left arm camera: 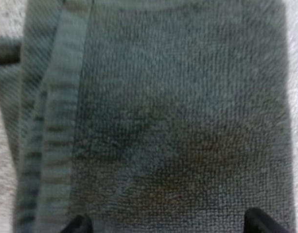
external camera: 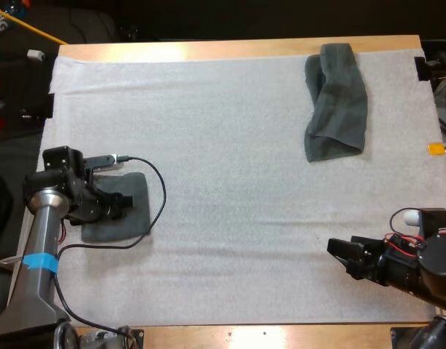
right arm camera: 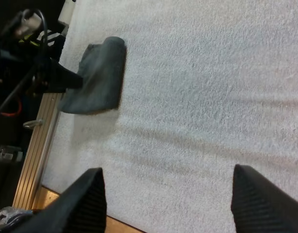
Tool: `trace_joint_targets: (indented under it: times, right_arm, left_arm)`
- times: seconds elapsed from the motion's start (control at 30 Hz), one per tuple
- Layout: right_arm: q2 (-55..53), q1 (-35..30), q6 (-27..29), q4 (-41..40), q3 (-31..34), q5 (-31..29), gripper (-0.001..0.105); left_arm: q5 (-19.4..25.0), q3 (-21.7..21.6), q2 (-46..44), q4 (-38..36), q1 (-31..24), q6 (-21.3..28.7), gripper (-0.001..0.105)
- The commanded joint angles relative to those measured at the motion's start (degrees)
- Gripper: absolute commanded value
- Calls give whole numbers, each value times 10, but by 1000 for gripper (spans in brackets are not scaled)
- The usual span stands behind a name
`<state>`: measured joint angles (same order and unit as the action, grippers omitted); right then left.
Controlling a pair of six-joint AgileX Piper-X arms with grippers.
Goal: Pick towel from pile, fold and stack
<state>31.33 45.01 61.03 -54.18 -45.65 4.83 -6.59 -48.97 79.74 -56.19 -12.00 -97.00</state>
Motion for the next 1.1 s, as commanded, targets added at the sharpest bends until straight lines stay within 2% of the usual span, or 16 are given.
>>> trace_joint_targets:
  times: [0.0, 0.1, 0.17, 0.33, 0.57, 0.77, 1.07]
  right_arm:
    - [-3, 0, 7, 4, -3, 3, 55]
    - [-3, 0, 7, 4, -3, 3, 55]
    - [-3, 0, 6, 4, -3, 3, 55]
    - [-3, 0, 6, 4, -3, 5, 55]
    - [-3, 0, 6, 4, -3, 5, 55]
    - [-3, 0, 5, -1, -3, 5, 55]
    - [-3, 0, 5, -1, -3, 5, 55]
  left_arm:
    - [-4, 4, 2, 4, 0, -7, 59]
    - [-18, 32, 26, 39, 0, -15, 59]
    - [-18, 35, 44, 43, 0, -17, 59]
    - [-18, 24, 59, 49, 0, -16, 59]
    - [-38, -24, 59, 86, 0, -23, 59]
    - [-42, -24, 77, 161, 0, -51, 59]
    - [-43, -26, 137, 143, 0, -50, 59]
